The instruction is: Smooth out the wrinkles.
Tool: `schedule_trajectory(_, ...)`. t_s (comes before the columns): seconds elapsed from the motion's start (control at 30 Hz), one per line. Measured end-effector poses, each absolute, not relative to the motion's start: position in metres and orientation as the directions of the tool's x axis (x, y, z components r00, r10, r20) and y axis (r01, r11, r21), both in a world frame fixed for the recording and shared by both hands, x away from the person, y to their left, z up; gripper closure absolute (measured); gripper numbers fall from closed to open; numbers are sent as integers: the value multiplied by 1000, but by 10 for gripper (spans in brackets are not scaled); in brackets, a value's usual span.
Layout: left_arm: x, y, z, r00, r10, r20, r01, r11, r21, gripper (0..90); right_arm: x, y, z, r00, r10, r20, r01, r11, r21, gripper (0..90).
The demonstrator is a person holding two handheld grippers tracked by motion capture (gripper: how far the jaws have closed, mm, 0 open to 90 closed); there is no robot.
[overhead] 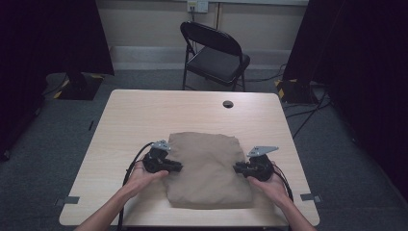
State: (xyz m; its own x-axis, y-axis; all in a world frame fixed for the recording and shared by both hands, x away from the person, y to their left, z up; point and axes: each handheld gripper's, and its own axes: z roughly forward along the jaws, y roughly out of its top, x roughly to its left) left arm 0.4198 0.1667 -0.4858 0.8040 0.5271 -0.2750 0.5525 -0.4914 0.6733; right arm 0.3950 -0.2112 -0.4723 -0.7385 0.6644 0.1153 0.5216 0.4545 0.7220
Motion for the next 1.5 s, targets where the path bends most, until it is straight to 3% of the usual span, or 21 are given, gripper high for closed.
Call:
schedule_trajectory(0.4,419,176,-493,803,543,-247,537,-479,694,843,402,-214,-488,-748,661,58,502,506,701,854)
schedule_trajectory(0.5,420,177,-491,793,550,-263,556,-476,681,814,400,-213,-485,-754,654,63,501,511,698,761)
schedule_trajectory(0.67,418,176,-487,801,535,-269,548,-477,687,798,381,-217,-464,-793,590,149,471,440,765,749)
schedule_trajectory(0.77,419,173,-490,798,544,-259,552,-490,674,799,361,-219,-458,-834,529,159,438,456,775,737)
schedule_trajectory(0.9,420,173,-491,793,553,-257,556,-483,676,803,336,-222,-459,-879,450,157,398,513,761,639)
schedule_trajectory(1.13,422,175,-492,789,549,-274,564,-473,677,808,322,-234,-465,-894,410,181,395,532,749,457)
schedule_trajectory(1.33,423,176,-492,786,548,-286,570,-466,677,811,321,-229,-478,-917,373,140,358,618,700,398)
schedule_trajectory(1.5,424,177,-493,783,547,-295,576,-459,676,811,319,-228,-485,-928,362,87,319,653,687,421)
